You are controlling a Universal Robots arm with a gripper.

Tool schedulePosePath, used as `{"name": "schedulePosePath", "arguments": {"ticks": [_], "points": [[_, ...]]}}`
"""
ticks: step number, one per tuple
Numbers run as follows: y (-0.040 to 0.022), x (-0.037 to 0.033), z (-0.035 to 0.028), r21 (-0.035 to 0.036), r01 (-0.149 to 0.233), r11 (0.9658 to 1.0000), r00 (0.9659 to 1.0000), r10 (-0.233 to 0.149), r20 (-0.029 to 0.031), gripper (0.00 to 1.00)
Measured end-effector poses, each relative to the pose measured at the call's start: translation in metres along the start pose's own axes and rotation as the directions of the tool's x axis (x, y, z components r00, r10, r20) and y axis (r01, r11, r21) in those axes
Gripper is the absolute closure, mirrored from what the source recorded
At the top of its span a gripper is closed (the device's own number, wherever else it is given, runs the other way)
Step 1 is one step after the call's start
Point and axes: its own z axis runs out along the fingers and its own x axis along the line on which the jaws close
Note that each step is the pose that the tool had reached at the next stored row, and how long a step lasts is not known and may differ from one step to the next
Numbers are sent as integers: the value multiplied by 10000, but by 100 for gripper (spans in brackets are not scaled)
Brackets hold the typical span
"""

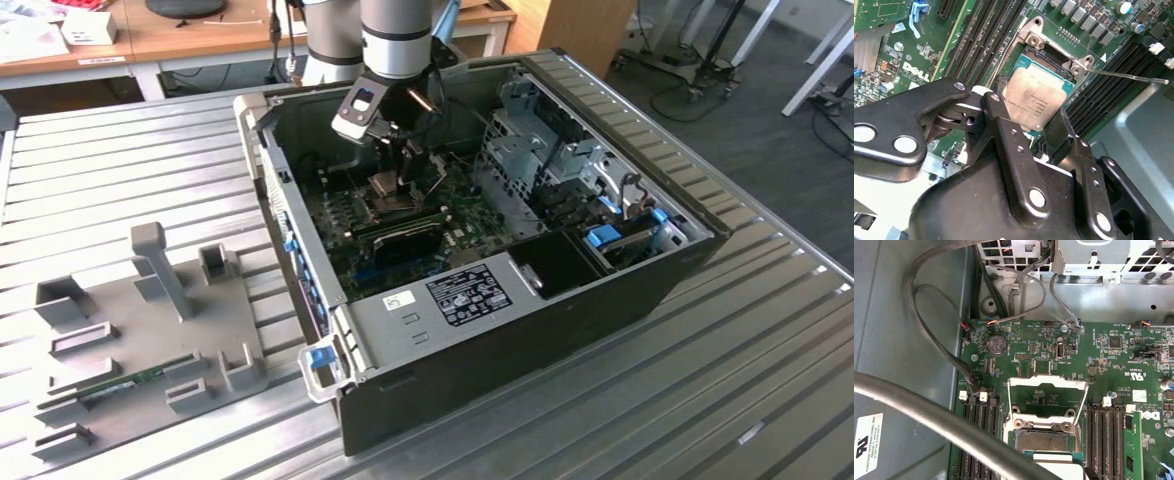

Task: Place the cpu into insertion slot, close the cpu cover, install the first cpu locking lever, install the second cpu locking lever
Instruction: 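Place the cpu into insertion slot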

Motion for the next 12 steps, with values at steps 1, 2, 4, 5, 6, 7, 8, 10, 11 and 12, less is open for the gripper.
{"name": "schedulePosePath", "arguments": {"ticks": [1, 2, 4, 5, 6, 7, 8, 10, 11, 12], "points": [[0, -1, -7, 2, -9, 10000, 10000, 9, 3, 46], [2, -1, -22, 1, -17, 10000, 10000, 17, 3, 46], [5, -3, -70, 2, -31, 10000, 10000, 31, 3, 46], [7, -3, -95, 2, -38, 10000, 10000, 38, 4, 46], [8, -4, -108, 3, -47, 10000, 10000, 47, 5, 46], [8, -4, -111, 3, -57, 10000, 10000, 57, 4, 46], [8, -4, -110, 3, -61, 10000, 10000, 61, 4, 46], [8, -4, -110, 2, -63, 10000, 10000, 63, 3, 46], [9, -3, -111, 3, -63, 10000, 10000, 63, 5, 46], [9, 4, -112, 4, -65, 10000, 10000, 65, 7, 46]]}}
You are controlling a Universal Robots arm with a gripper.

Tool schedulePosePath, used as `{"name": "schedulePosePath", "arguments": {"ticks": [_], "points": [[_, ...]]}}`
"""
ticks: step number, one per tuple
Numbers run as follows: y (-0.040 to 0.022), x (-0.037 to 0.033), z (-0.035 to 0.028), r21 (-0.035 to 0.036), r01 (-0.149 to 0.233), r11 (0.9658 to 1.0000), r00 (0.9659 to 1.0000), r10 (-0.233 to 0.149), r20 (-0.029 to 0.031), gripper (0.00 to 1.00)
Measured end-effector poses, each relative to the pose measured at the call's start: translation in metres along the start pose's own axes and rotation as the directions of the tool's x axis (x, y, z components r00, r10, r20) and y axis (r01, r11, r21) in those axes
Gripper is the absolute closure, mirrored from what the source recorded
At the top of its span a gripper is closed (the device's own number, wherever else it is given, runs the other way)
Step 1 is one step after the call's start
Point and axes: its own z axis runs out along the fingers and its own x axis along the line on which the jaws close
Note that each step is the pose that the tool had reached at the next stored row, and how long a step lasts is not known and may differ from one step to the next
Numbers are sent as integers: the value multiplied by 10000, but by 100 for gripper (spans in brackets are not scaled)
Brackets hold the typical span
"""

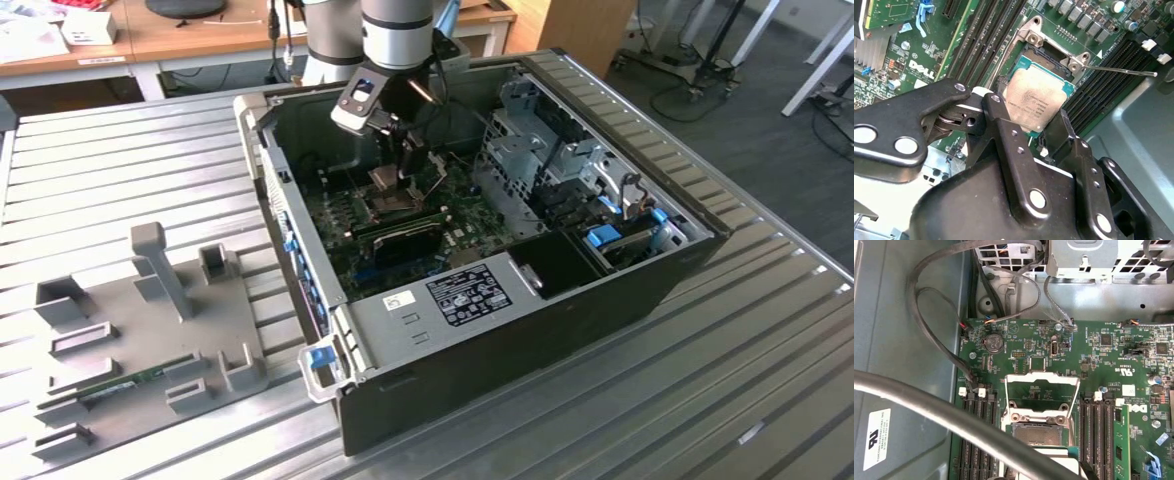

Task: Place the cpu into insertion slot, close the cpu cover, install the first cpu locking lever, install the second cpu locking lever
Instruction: 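Place the cpu into insertion slot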

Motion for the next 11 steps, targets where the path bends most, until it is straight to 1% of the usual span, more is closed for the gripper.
{"name": "schedulePosePath", "arguments": {"ticks": [6, 9, 11], "points": [[0, 5, 0, 0, -17, 10000, 10000, 17, -3, 46], [0, 6, 2, 3, -157, 9999, 9999, 157, -18, 46], [0, 5, 2, 10, -353, 9994, 9994, 353, -13, 46]]}}
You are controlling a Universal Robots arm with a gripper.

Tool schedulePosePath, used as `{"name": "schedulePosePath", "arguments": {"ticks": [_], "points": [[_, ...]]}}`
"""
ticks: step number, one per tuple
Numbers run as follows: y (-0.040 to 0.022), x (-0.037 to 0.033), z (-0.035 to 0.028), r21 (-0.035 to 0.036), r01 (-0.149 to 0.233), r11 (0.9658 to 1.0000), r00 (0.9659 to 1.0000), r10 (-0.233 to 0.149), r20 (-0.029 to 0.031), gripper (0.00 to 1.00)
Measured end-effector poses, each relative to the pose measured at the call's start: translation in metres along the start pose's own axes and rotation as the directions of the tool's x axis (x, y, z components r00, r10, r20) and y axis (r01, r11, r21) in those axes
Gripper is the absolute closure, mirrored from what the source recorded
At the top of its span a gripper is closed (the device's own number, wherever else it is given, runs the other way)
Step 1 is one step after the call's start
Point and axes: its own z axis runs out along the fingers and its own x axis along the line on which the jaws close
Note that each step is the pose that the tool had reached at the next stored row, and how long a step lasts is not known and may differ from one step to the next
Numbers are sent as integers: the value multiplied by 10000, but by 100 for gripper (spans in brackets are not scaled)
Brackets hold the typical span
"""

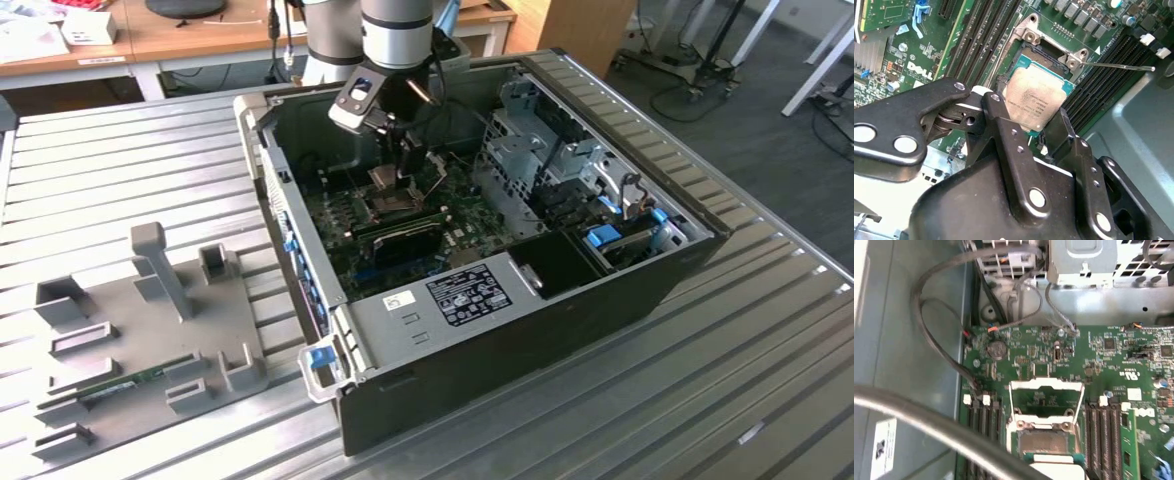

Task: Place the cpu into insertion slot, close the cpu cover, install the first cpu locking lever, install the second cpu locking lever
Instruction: 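Place the cpu into insertion slot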

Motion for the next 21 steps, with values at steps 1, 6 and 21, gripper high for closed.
{"name": "schedulePosePath", "arguments": {"ticks": [1, 6, 21], "points": [[0, 0, 0, 1, -47, 10000, 10000, 47, 2, 46], [0, 0, 1, 1, -54, 10000, 10000, 54, 2, 46], [3, 0, 4, 268, -52, 9996, 9998, 57, -207, 46]]}}
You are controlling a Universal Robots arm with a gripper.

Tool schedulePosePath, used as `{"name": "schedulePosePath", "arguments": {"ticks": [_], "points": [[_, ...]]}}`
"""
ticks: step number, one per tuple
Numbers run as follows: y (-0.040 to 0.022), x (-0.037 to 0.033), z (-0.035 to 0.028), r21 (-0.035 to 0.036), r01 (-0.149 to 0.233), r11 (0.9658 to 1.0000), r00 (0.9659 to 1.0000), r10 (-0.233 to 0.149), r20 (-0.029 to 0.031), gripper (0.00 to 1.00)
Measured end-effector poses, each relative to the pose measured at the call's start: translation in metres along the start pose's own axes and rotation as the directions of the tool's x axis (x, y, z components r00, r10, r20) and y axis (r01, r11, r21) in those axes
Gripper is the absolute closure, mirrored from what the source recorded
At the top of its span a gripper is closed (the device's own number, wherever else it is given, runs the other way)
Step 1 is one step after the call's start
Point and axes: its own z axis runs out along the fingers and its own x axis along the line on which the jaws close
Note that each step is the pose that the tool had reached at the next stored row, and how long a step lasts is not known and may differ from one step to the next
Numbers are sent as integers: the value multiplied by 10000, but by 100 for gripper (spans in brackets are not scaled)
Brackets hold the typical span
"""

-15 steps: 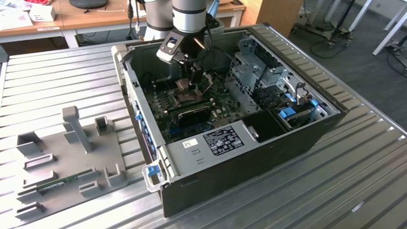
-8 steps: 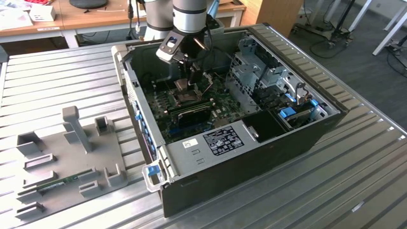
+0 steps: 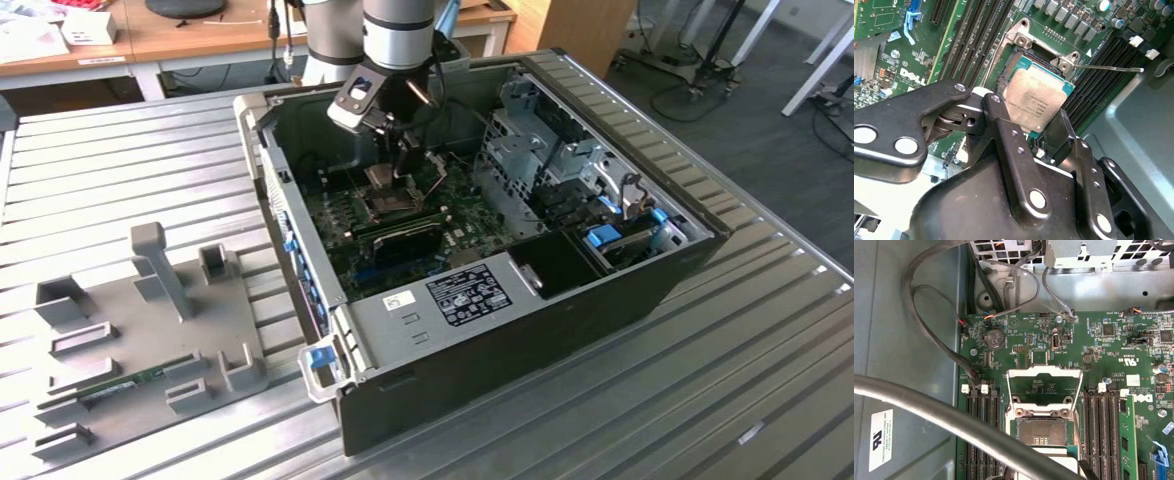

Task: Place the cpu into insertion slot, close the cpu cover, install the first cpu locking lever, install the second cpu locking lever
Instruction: 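Place the cpu into insertion slot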

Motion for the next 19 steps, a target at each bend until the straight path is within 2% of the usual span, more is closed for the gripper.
{"name": "schedulePosePath", "arguments": {"ticks": [4, 12, 19], "points": [[0, 0, 12, 0, 0, 10000, 10000, 0, -19, 46], [1, 0, 102, 1, 1, 10000, 10000, -1, -43, 46], [10, -1, 117, -1, 170, 9999, 9998, -170, -54, 46]]}}
